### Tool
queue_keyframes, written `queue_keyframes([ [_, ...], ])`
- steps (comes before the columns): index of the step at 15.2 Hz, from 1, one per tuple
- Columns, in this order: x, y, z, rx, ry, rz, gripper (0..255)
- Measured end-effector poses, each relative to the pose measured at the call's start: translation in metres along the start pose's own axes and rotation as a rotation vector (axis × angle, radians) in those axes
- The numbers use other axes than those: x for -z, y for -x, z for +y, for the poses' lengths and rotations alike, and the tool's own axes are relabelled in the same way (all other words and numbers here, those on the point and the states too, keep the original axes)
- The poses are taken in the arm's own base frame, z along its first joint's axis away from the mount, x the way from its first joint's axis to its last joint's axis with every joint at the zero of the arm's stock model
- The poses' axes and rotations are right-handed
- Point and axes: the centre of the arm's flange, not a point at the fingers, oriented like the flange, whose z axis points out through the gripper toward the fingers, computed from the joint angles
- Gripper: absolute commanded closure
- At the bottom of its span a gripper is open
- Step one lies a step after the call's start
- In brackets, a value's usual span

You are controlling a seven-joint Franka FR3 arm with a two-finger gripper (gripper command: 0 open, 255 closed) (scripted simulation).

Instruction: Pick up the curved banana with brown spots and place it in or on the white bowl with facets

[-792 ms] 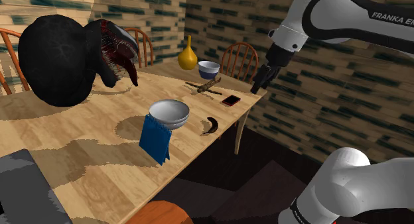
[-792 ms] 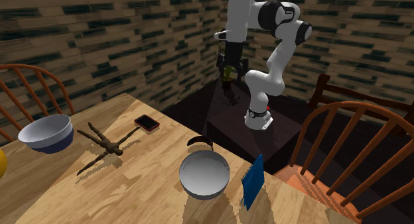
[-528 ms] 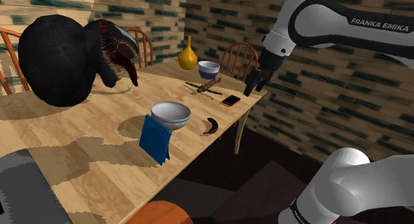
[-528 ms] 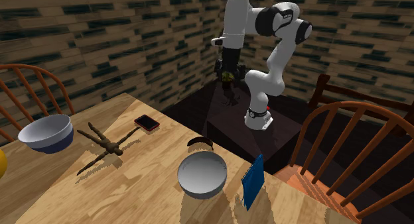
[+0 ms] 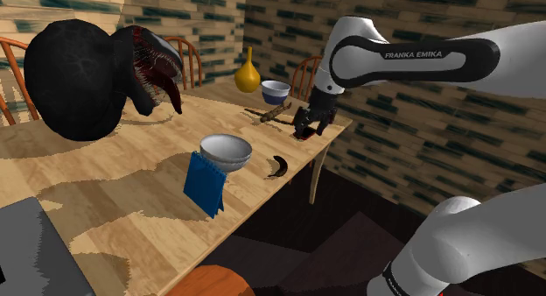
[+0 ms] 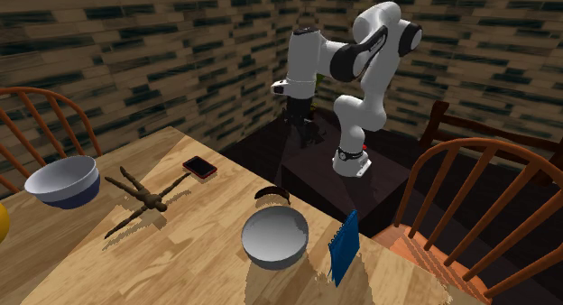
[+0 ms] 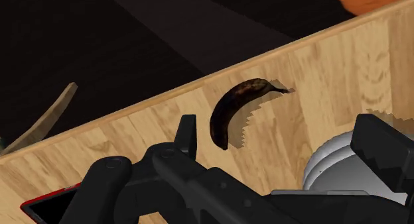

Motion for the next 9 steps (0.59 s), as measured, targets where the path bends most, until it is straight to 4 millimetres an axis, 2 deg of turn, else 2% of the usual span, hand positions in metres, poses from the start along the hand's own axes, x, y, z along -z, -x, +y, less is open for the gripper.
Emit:
queue_keyframes([
  [9,-0.103,-0.072,0.001,-0.263,0.053,-0.060,0],
])
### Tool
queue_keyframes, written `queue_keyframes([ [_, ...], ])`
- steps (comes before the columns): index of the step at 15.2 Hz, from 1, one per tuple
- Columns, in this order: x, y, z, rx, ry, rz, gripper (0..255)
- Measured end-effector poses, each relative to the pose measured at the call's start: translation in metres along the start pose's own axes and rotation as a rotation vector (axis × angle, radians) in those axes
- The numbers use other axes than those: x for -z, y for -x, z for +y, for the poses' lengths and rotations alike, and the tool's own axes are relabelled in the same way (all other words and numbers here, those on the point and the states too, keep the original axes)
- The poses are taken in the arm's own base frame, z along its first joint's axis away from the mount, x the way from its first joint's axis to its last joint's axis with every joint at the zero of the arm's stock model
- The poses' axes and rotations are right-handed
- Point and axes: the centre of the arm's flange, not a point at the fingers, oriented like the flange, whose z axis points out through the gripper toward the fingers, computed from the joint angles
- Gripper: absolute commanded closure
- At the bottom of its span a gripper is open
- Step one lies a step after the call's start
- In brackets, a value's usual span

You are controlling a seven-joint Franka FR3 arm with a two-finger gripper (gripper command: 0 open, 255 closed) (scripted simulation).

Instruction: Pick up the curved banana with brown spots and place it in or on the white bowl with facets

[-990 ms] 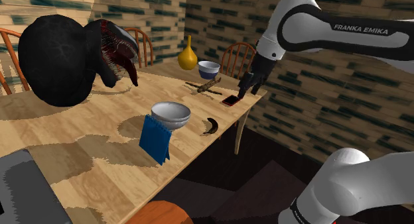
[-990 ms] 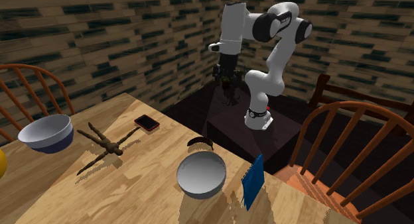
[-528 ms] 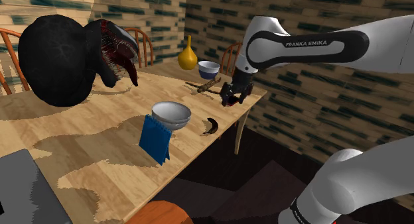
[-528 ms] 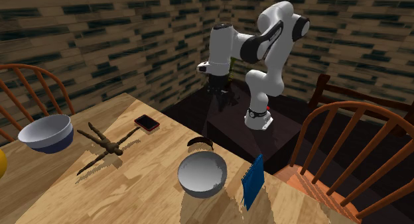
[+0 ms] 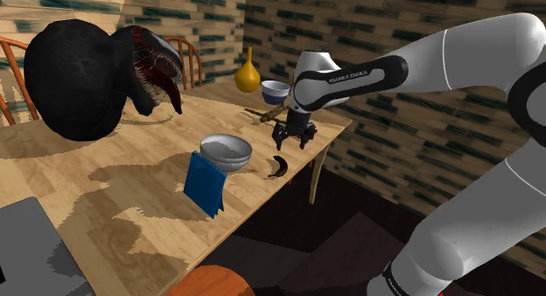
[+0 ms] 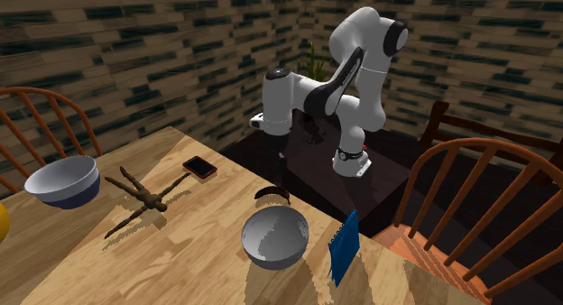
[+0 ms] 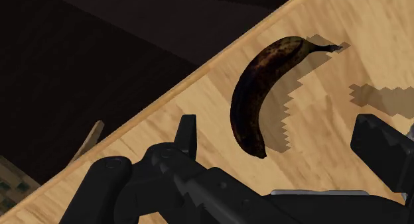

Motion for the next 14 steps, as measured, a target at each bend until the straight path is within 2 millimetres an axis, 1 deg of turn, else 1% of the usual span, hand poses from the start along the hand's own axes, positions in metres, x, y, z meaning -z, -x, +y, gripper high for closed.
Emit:
queue_keyframes([
  [1,-0.009,-0.008,-0.003,-0.029,0.006,-0.007,0],
  [3,-0.031,-0.021,-0.002,-0.084,0.017,-0.019,0],
  [4,-0.041,-0.025,-0.002,-0.098,0.020,-0.023,0],
  [6,-0.054,-0.028,-0.003,-0.108,0.022,-0.025,0],
  [11,-0.078,-0.030,-0.004,-0.111,0.022,-0.025,0],
  [14,-0.083,-0.029,-0.002,-0.112,0.022,-0.025,0],
])
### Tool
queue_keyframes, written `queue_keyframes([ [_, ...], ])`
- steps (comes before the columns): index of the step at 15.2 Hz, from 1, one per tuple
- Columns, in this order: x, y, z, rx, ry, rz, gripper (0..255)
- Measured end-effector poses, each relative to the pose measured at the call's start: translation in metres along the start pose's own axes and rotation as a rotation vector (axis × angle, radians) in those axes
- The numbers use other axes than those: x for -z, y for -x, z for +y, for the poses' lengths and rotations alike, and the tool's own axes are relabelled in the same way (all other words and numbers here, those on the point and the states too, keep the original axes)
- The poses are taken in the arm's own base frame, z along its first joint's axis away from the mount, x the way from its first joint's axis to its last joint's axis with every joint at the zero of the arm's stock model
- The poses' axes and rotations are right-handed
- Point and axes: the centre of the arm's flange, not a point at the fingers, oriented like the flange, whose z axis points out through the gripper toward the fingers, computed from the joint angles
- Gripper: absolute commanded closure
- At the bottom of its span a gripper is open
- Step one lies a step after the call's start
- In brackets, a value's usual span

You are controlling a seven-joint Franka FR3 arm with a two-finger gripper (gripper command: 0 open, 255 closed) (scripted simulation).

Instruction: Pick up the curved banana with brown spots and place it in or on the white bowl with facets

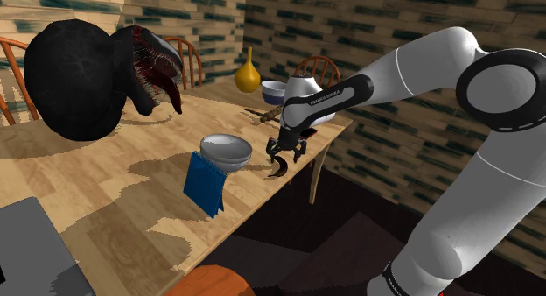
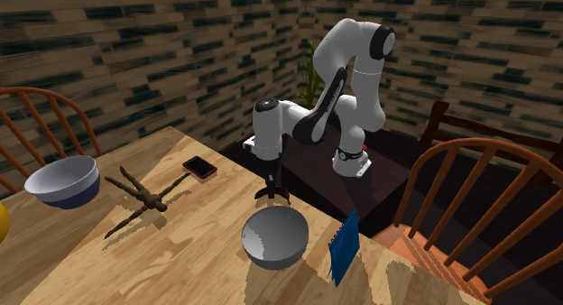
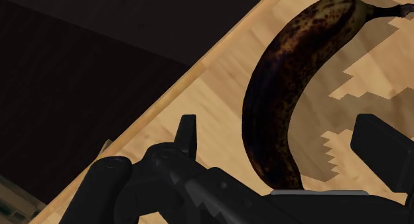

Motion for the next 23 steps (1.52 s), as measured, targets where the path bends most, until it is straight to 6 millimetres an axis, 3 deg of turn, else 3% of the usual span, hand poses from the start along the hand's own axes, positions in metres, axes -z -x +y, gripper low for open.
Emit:
queue_keyframes([
  [3,0.000,0.000,0.000,0.000,0.000,0.000,0],
  [4,0.000,0.000,0.000,0.000,0.000,0.000,255],
  [15,0.002,0.000,0.000,0.000,0.000,0.000,255],
  [23,0.041,0.000,0.000,0.000,0.000,0.001,255],
])
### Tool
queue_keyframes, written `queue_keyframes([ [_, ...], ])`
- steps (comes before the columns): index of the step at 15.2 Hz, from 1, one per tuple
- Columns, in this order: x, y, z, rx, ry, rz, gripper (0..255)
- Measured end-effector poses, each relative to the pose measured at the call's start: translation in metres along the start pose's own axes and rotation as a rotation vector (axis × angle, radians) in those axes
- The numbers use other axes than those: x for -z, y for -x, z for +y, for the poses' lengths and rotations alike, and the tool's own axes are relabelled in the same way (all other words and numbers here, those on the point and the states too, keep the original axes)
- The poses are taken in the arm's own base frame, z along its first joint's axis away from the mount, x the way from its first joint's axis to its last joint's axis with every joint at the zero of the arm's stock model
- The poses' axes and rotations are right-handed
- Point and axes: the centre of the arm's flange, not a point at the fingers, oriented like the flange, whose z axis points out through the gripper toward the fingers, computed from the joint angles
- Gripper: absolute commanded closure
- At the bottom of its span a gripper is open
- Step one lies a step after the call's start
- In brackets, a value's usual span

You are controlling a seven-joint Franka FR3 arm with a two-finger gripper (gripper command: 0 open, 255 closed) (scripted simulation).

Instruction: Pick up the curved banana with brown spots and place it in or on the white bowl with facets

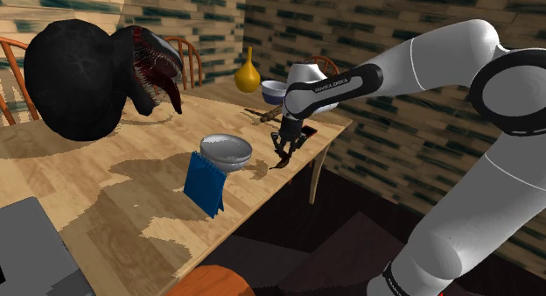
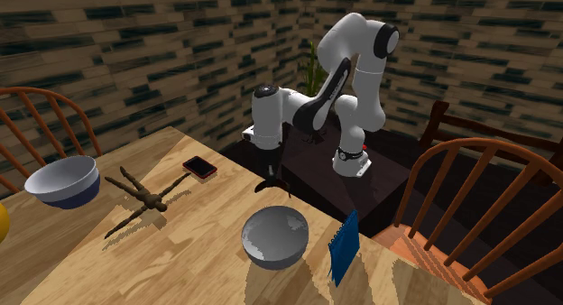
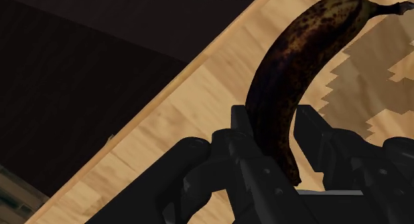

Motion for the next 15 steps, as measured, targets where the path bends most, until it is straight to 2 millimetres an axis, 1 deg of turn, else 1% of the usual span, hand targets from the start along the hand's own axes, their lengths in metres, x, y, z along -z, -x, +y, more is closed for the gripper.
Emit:
queue_keyframes([
  [15,0.080,-0.002,0.000,0.000,0.000,0.000,255],
])
